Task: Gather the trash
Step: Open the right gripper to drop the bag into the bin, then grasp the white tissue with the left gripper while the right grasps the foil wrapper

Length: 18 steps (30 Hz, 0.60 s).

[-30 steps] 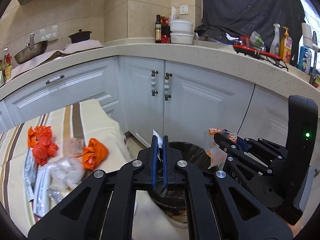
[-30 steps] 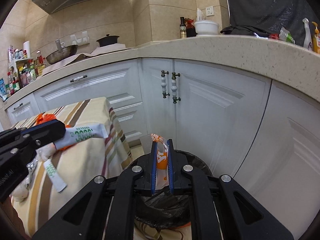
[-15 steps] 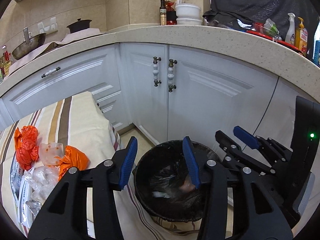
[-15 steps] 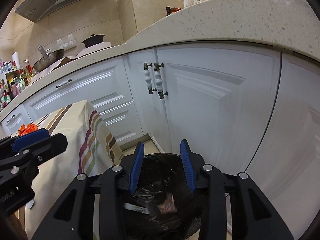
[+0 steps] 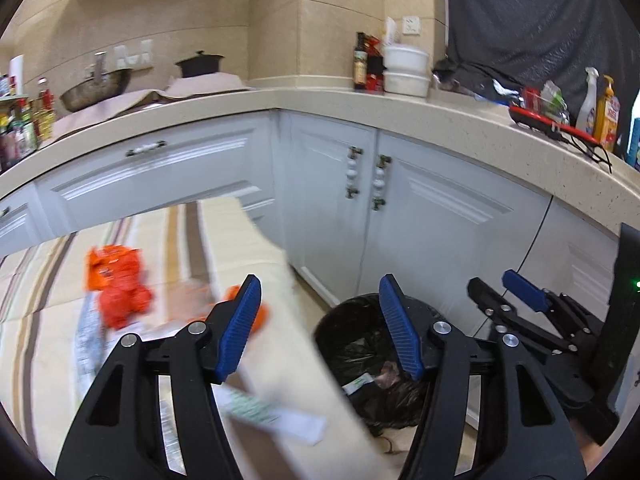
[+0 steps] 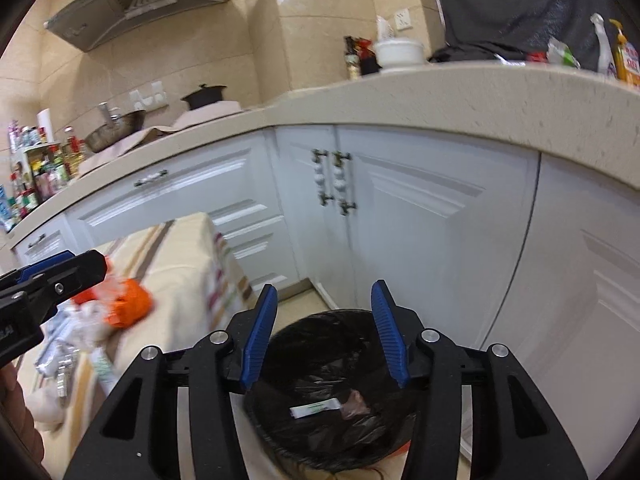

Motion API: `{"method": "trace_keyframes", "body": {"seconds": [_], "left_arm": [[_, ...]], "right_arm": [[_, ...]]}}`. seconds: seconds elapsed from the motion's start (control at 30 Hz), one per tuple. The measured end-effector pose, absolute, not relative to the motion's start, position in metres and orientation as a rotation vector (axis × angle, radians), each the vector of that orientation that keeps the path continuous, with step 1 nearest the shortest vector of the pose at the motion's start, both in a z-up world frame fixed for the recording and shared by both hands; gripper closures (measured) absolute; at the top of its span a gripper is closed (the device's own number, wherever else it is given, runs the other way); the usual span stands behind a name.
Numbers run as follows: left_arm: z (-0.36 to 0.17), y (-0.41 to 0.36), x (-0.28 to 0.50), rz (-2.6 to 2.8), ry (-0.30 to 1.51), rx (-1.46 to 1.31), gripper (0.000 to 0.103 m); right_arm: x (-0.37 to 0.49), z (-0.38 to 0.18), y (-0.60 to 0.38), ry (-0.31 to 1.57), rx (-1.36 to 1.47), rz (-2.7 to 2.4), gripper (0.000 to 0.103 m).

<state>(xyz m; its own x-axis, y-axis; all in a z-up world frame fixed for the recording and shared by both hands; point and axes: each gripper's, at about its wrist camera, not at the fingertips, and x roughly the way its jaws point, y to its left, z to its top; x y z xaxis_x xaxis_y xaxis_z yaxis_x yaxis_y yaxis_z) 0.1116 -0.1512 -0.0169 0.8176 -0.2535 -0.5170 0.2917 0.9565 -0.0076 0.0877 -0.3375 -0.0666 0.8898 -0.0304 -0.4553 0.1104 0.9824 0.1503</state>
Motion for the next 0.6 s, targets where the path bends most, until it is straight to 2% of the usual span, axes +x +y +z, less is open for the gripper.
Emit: {"method": "trace_keyframes", "body": {"seconds": [0.4, 0.6], "left_arm": [[-0.024, -0.031, 0.055, -0.12, 0.557, 0.059, 0.042], [-0.036, 0.006, 0.037, -0.072, 0.586, 0.032, 0.042]], "right_arm": [[0.06, -0.071, -0.247, 0.514, 0.123, 0.107, 0.053], [0.048, -0.082, -0.214, 0.553, 0.092, 0.166, 0.053]]}}
